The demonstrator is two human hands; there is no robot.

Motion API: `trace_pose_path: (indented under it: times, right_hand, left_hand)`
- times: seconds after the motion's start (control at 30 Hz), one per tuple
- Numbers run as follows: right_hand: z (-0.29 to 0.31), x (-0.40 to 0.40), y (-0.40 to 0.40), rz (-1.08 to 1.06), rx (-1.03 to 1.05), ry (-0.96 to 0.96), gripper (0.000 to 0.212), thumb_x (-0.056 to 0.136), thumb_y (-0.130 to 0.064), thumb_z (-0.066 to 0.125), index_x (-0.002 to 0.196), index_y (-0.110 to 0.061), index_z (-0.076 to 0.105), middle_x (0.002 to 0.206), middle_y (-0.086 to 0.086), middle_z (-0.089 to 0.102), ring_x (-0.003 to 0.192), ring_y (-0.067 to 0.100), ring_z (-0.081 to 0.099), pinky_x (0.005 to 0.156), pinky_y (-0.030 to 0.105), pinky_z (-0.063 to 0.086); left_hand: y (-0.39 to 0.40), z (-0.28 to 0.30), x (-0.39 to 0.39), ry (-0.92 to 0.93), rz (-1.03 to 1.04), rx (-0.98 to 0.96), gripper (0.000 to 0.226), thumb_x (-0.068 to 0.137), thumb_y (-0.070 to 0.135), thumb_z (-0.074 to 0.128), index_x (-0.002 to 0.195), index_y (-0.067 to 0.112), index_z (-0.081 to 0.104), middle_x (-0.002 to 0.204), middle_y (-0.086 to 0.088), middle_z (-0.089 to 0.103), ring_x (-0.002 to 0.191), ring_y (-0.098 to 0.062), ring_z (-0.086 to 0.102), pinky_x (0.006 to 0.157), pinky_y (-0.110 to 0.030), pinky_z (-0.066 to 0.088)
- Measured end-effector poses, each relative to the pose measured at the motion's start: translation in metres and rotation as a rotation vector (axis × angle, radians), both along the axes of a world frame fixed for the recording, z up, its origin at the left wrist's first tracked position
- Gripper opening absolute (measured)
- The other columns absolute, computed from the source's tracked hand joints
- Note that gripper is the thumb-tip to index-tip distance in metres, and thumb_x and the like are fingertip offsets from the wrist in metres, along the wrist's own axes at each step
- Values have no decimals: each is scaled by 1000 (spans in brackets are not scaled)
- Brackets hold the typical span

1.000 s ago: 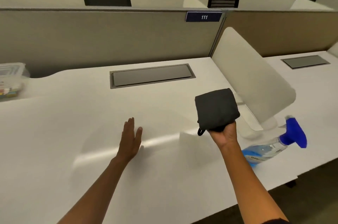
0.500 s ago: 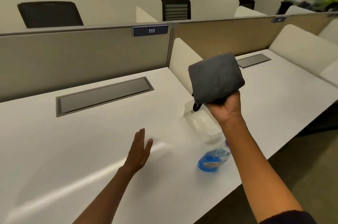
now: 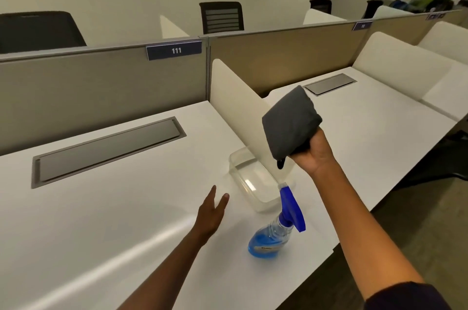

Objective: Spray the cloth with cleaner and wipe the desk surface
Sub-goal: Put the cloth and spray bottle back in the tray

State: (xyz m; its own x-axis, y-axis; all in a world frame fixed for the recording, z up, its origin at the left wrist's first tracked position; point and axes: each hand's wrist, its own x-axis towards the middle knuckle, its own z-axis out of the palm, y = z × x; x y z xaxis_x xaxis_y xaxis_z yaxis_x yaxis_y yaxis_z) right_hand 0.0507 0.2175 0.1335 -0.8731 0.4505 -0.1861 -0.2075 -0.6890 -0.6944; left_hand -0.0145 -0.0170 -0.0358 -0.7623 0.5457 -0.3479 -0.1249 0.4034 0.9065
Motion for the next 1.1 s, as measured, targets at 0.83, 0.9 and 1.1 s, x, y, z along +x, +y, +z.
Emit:
trace_pose_path:
  times: [0.83,0.9,1.1]
  right_hand:
    - [-188,-31,27,388,1679,-795,54,89,-46,59,136,-23,46,138,5,53,118,24,56,103,35,46]
    - [-194,-30,25,443,1782,-835,52,88,-45,60,134,-24,47,139,5,52,117,25,57,98,37,48]
    - [-189,-34,24,584,1947,-944,44,88,-41,58,131,-30,51,143,3,46,120,28,50,98,40,44]
  left_hand:
    - [111,-21,-5,-63,195,-153,45,94,37,55,132,14,48,136,-8,56,112,-22,58,88,-30,47]
    - [114,-23,-6,-22,200,-166,34,93,36,55,119,14,52,122,-8,61,93,-15,55,78,-26,44]
    - [120,-22,-7,-125,281,-52,20,92,24,60,83,20,43,102,-13,60,97,-29,66,64,-30,59]
